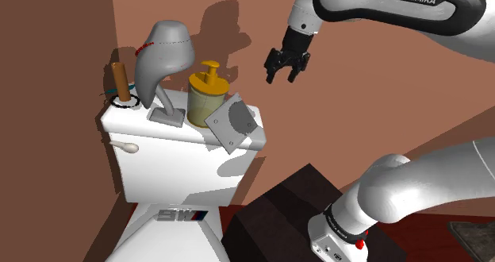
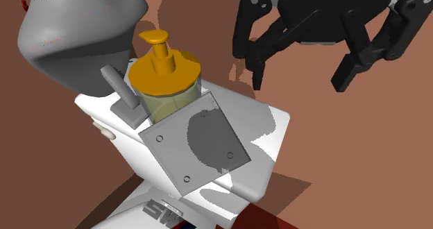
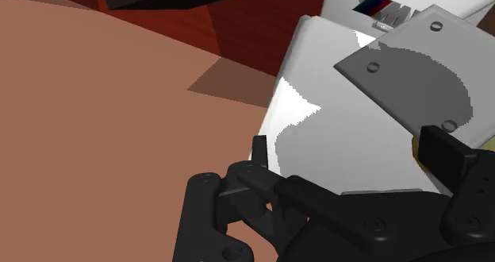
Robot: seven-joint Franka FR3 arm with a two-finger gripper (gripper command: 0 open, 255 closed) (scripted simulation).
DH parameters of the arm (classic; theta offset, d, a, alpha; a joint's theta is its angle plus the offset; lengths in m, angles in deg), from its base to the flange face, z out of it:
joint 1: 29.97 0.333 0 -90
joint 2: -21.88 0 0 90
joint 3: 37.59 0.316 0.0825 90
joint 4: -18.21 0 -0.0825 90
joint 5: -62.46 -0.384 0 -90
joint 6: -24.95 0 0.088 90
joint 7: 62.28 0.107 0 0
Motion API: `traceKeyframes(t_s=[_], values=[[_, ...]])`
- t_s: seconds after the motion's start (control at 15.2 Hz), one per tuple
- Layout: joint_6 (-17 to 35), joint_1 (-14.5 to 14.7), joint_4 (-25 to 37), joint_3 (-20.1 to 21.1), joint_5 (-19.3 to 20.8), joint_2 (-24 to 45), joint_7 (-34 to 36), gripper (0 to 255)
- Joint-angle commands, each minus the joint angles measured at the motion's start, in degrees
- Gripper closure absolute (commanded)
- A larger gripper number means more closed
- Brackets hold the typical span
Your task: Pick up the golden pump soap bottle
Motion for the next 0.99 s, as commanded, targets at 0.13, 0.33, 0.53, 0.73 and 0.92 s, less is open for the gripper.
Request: traceKeyframes(t_s=[0.13, 0.33, 0.53, 0.73, 0.92], values=[[1.4, 1.05, 6.16, 3.09, -0.63, 6.72, 4.17, 0], [1.81, 1.81, 11.55, 5.19, -0.41, 11.93, 7.22, 0], [1.77, 2.63, 17.61, 7.17, 0.36, 17.43, 10.32, 0], [1.21, 3.68, 24.47, 8.98, 1.68, 23.29, 13.45, 0], [0.0, 5.11, 32.32, 10.56, 3.56, 29.62, 16.55, 0]])
